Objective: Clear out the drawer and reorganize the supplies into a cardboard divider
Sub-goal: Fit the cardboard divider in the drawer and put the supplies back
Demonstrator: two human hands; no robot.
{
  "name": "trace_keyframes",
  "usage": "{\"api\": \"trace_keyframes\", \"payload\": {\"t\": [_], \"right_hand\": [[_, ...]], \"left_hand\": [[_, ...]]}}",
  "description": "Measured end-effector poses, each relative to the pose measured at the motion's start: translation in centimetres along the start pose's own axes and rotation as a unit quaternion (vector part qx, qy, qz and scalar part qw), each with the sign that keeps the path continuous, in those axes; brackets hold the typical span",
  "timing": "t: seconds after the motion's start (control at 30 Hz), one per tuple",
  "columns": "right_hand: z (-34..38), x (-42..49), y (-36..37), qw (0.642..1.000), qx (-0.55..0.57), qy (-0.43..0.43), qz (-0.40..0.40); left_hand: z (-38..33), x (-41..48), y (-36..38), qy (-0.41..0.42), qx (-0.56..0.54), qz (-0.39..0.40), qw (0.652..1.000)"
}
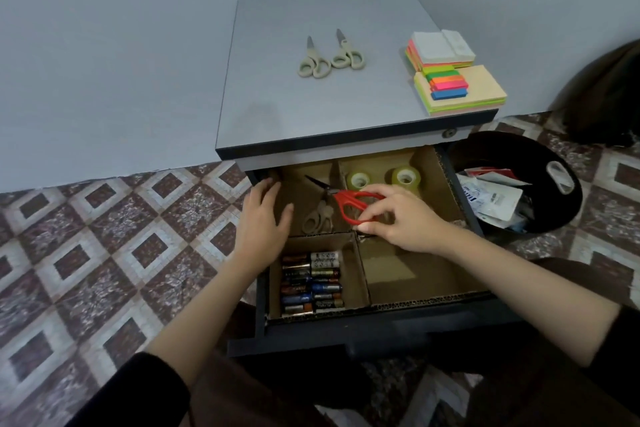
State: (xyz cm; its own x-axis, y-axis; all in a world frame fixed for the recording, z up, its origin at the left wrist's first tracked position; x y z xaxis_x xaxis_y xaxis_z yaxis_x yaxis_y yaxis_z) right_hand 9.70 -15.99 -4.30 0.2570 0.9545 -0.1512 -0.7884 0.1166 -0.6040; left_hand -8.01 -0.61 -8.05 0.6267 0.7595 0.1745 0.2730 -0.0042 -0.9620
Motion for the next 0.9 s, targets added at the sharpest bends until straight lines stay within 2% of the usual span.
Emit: {"api": "trace_keyframes", "payload": {"t": [0.1,0.17,0.5,0.9], "right_hand": [[1.5,1.2,0.6,0.999,-0.043,-0.001,0.000],[2.1,2.4,1.3,0.998,-0.067,-0.002,0.009],[3.5,7.1,3.9,0.982,-0.184,0.019,0.042],[2.4,7.4,5.3,0.981,-0.177,0.047,0.066]], "left_hand": [[1.3,-2.0,0.9,-0.008,-0.017,0.087,0.996],[1.6,-2.9,1.5,0.001,-0.040,0.115,0.993],[1.8,-3.2,1.6,-0.005,-0.040,0.105,0.994],[1.7,-3.1,1.5,-0.010,-0.036,0.090,0.995]]}}
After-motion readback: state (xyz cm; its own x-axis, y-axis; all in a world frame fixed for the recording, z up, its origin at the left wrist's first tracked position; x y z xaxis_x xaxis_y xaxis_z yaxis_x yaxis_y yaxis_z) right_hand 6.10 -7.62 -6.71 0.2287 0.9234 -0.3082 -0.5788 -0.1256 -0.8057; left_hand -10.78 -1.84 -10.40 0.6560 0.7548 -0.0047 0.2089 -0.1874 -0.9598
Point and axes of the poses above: each hand's wrist, its own x-axis towards the middle knuckle, its own y-axis out of the palm, z = x × y, the point moved 1 cm from there along x, towards the middle knuckle, and after that the axes turned 15 degrees about x, right-handed, at the moved point
